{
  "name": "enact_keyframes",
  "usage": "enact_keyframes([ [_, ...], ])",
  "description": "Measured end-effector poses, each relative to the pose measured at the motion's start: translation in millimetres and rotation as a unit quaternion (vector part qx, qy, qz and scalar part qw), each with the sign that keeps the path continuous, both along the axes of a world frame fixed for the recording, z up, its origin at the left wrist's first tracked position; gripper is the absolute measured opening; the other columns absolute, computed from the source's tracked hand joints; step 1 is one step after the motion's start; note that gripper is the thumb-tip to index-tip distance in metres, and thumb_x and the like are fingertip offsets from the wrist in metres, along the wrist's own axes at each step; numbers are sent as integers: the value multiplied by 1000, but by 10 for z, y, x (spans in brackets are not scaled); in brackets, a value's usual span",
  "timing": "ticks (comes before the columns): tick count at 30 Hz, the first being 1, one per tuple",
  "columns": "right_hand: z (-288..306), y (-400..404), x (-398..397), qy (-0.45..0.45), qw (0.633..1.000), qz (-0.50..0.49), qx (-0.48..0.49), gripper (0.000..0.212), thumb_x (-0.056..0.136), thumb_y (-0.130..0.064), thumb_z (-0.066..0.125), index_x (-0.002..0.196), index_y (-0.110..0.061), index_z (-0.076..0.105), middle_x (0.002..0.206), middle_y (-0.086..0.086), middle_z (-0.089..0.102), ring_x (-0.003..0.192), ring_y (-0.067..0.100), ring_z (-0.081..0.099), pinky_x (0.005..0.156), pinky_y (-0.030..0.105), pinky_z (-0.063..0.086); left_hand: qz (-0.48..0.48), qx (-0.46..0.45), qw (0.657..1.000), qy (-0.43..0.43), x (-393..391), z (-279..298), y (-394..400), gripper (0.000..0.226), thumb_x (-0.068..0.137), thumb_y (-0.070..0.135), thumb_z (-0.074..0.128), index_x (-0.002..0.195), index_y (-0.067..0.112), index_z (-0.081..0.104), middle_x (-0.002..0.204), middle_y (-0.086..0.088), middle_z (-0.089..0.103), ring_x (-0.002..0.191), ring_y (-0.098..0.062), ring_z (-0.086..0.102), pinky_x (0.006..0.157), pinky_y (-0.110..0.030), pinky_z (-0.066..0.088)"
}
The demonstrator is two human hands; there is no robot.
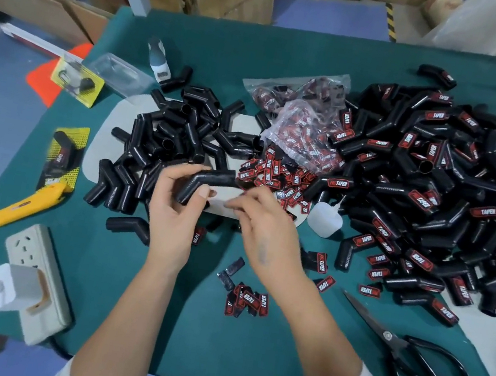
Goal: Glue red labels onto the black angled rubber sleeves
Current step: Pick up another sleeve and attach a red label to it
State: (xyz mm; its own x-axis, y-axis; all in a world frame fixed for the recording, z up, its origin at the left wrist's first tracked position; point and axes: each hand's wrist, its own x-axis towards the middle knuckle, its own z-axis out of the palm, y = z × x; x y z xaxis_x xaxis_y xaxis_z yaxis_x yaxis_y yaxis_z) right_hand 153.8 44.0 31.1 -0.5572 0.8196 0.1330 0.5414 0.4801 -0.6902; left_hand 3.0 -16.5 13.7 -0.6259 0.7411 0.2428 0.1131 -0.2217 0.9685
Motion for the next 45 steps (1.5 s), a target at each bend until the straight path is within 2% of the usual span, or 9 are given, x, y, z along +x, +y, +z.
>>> enact_keyframes([
  [6,-60,-432,697,-90,996,14,10,11,99,-19,71,105,-25,78,102,-7,67,101,20,65,84,42,56,-120,15,990,69,162,2,-31,24,99,13,67,121,23,68,122,-6,68,120,-36,64,107,-42,48],
  [13,-119,-321,1031,186,911,-364,-60,60,86,-26,85,108,-64,43,115,-15,51,78,12,58,78,36,52,-189,24,981,-46,336,102,-82,36,97,8,67,126,29,67,123,-1,70,113,-23,71,91,-31,60],
  [17,-144,8,1052,104,948,-290,-76,65,88,-31,82,139,-44,44,133,-21,55,127,2,50,96,31,44,-202,21,973,-111,342,97,-80,34,97,14,70,130,23,63,122,-15,69,109,-43,70,88,-46,60],
  [21,-231,112,960,15,957,-282,-62,36,95,-39,72,129,-36,58,111,-18,55,109,7,51,71,31,38,-230,16,958,-168,370,74,-69,42,98,28,76,135,18,58,124,-20,66,110,-55,63,94,-62,53],
  [25,-160,11,962,144,951,-273,-37,23,95,-43,64,118,-44,64,116,-40,59,113,-5,56,96,24,45,-256,10,947,-194,406,123,-66,42,98,30,75,136,20,59,125,-13,66,107,-41,68,88,-51,57],
  [27,-132,-57,1007,241,929,-268,-87,27,98,-33,69,118,-50,63,125,-26,64,120,3,61,106,31,48,-252,10,946,-202,432,140,-74,38,97,30,77,131,20,63,124,-11,67,109,-38,69,86,-48,59],
  [32,-36,-283,1121,420,861,-209,-194,47,98,-15,70,132,-47,64,131,-9,70,110,32,75,95,41,60,-201,12,965,-171,445,105,-70,23,99,14,70,122,12,65,128,-13,71,120,-36,69,94,-37,59],
  [40,-1,-491,1118,331,912,-241,-20,35,81,-35,76,109,-54,67,109,-23,69,100,9,66,84,22,53,-88,9,995,-43,523,46,-87,26,96,8,69,117,23,67,125,-8,71,124,-33,67,104,-45,55],
  [45,-15,-519,1046,293,930,-221,21,39,80,-35,76,110,-55,60,107,-32,65,98,-2,63,83,12,47,-60,0,998,-11,551,55,-70,32,94,6,70,114,31,67,120,4,71,120,-22,68,103,-27,52],
])
